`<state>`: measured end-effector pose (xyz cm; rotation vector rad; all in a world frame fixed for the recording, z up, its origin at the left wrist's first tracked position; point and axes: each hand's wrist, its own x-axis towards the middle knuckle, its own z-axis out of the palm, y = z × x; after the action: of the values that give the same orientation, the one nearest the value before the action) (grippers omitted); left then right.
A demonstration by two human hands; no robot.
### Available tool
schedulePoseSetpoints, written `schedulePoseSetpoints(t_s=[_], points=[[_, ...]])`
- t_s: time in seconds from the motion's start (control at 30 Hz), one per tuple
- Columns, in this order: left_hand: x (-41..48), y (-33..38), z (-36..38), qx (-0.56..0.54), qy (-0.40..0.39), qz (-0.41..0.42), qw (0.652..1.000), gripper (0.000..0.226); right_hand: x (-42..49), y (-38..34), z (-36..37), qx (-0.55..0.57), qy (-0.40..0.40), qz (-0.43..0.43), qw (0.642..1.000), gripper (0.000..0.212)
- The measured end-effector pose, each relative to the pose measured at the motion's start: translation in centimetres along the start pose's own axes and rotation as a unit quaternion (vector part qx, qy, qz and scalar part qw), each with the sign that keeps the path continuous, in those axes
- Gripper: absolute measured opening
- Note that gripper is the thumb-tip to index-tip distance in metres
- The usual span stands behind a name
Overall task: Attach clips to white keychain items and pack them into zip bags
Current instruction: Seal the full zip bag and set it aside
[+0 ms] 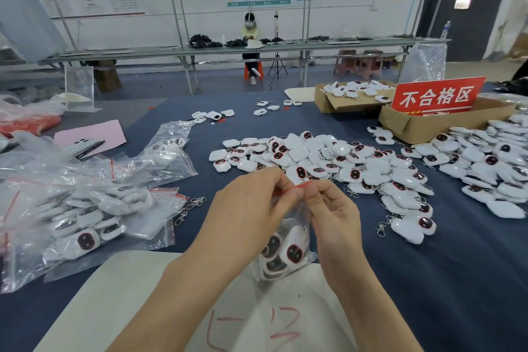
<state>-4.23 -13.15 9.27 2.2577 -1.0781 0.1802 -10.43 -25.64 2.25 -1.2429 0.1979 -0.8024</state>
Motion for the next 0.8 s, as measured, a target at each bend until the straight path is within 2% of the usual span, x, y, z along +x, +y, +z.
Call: schedulePoseSetpoints(t_s=[0.07,0.23,0.37,0.57,0.8], points=[[-0.3,-0.2,-0.1,0.004,-0.009,0.000,1.000,0.020,0.0,0.0,-0.1,0.002,0.007,0.008,1.000,0.020],[-0.8,-0.4,-0.4,0.006,0.015,0.018,1.000,0.014,-0.2,-0.4,0.1,-0.022,-0.063,0.027,0.997,0.034],[-1.2,0.1,-0.4,0.019,0.032,0.049,0.998,0.015,-0.4,-0.3,0.5,0.000,-0.025,0.011,1.000,0.024],[-2.6,-0.4,-0.4,0.040,0.066,0.104,0.992,0.015,-0.6,-0.8,0.9,0.024,0.016,0.019,0.999,0.029],[-4.8,-1.9,-1.2,0.084,0.089,0.108,0.987,0.016,-0.8,-1.0,1.3,0.006,0.036,0.015,0.999,0.023]])
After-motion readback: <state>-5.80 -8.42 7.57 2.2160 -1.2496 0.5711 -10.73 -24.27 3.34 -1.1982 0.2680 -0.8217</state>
